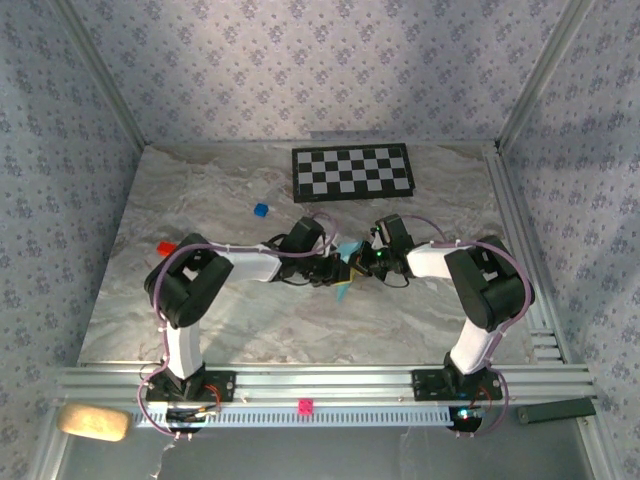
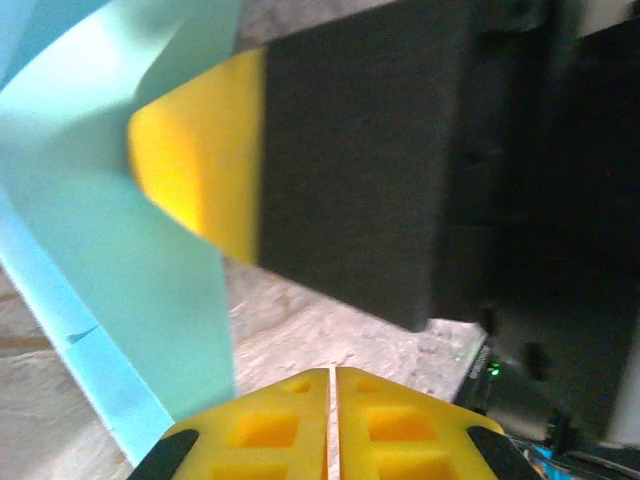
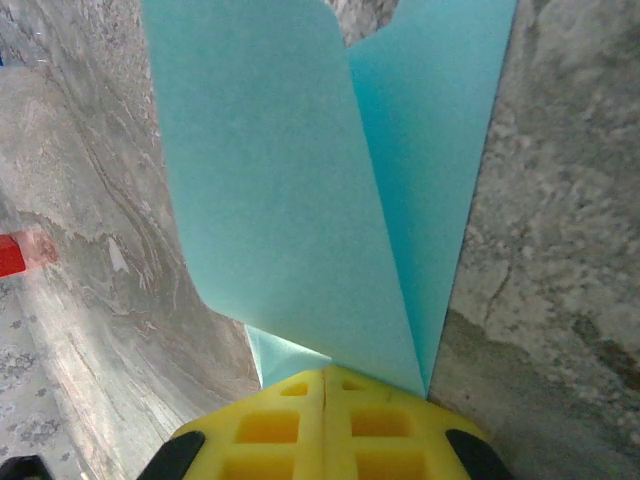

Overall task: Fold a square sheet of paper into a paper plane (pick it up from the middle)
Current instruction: Fold the wing for the fifth time at the center of the table.

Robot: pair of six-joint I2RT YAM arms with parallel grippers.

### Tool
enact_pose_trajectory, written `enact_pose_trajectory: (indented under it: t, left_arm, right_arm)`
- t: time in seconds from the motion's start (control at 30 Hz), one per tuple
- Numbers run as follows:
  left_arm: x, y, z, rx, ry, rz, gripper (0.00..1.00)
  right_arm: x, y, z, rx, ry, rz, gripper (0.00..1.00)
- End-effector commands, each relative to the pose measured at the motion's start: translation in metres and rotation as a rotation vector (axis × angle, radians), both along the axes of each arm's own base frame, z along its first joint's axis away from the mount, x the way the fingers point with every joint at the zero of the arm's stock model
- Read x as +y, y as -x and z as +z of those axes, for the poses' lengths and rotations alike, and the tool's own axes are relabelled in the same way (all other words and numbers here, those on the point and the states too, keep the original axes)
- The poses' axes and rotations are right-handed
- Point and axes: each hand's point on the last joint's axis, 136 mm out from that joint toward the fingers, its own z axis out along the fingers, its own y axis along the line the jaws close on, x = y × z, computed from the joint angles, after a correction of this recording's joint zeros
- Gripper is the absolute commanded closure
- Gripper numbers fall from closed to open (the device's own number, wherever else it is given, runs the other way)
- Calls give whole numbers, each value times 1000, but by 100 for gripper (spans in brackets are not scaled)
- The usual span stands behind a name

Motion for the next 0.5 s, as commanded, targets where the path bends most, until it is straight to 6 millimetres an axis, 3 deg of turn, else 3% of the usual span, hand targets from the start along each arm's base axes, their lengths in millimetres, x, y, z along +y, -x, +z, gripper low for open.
enact_pose_trajectory:
  t: [0.0,0.47]
  left_arm:
    - [-1,9,-11,1,-55,-40,91]
    - [7,30,-34,24,-129,-57,91]
  right_arm:
    - [-26,28,-36,128,144,-21,97]
    - [-30,31,-41,142,152,-22,97]
